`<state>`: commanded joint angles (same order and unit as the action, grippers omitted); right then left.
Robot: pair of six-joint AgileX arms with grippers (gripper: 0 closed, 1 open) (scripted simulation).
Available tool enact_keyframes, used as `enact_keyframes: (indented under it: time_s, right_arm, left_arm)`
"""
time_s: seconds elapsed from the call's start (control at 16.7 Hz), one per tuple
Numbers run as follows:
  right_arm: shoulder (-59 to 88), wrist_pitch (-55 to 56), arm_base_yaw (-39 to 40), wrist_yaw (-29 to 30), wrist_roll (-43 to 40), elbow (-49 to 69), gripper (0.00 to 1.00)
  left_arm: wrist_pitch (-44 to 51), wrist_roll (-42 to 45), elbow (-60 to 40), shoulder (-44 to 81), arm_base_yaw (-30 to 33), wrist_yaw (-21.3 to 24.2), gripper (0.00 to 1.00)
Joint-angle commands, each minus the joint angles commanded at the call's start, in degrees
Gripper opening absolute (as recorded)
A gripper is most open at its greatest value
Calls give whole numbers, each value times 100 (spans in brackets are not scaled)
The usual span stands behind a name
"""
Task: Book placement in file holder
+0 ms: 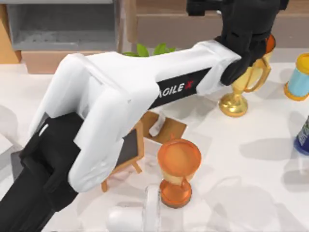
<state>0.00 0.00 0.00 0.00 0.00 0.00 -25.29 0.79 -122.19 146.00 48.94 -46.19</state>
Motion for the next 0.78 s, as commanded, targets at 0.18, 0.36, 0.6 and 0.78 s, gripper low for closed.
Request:
enact_keyframes:
  time_s: [0.18,0.36,0.6,0.78]
  right_arm:
    - [0,0,0,0,0,0,100]
    - [0,0,0,0,0,0,100]
    - [0,0,0,0,0,0,100]
    - [0,0,0,0,0,0,100]
  left_arm:
    - [-6,-10,-26,32,4,-11,100]
    - [11,-7,-16,34,-26,5,100]
    - [201,-17,-452,255,-72,68,100]
    - [386,-23,-827,451,-125,122,100]
